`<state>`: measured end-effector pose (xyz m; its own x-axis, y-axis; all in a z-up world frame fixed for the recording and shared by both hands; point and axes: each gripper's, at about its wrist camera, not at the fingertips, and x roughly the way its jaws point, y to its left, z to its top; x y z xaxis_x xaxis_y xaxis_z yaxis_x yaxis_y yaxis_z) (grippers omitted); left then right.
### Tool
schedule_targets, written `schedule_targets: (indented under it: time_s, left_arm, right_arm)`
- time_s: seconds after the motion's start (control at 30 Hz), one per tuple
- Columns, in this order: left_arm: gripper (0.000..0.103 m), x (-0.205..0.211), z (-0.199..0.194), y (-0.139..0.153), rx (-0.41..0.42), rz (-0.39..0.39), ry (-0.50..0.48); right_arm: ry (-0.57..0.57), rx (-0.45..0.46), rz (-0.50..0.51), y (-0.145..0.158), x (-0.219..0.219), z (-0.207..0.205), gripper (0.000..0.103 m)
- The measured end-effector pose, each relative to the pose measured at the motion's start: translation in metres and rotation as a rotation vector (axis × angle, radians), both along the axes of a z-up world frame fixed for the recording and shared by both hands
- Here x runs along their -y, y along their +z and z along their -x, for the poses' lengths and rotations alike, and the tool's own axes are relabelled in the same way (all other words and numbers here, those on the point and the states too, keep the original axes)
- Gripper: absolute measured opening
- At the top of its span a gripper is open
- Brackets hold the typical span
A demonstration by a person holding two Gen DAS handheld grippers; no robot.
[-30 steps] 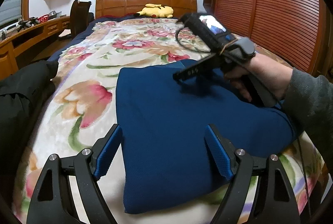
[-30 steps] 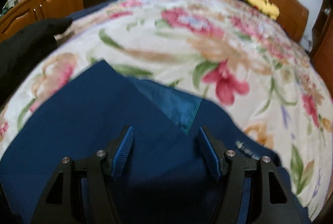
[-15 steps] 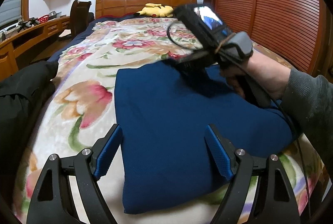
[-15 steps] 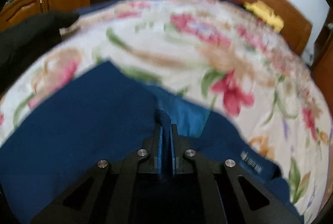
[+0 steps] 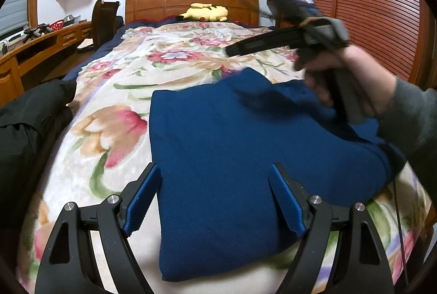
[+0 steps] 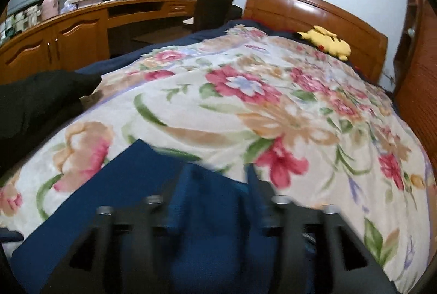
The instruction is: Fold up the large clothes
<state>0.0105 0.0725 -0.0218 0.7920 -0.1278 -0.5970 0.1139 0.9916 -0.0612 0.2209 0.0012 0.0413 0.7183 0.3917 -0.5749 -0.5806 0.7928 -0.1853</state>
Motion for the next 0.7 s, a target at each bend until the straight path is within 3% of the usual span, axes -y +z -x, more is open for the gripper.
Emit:
schedule_targets:
  time_s: [0.3,0.53,0.7]
  left_arm:
    - [0.082,0.005,0.007,0.007,0.034,0.004,-0.014]
    - [0.082,0.018,0.007,0.012,0.049,0.019,-0.048]
    - [0.082,0.029,0.004,0.010,0.040,0.006,-0.061]
  right_arm:
    - [-0.138,0.011,0.035,0.025,0.131,0.049,0.061]
    - [-0.296,-0.007,0.018,0.017,0.244,0.096,0.061]
    - [-0.333,-0.053,0.019,0.005,0.284,0.117,0.061]
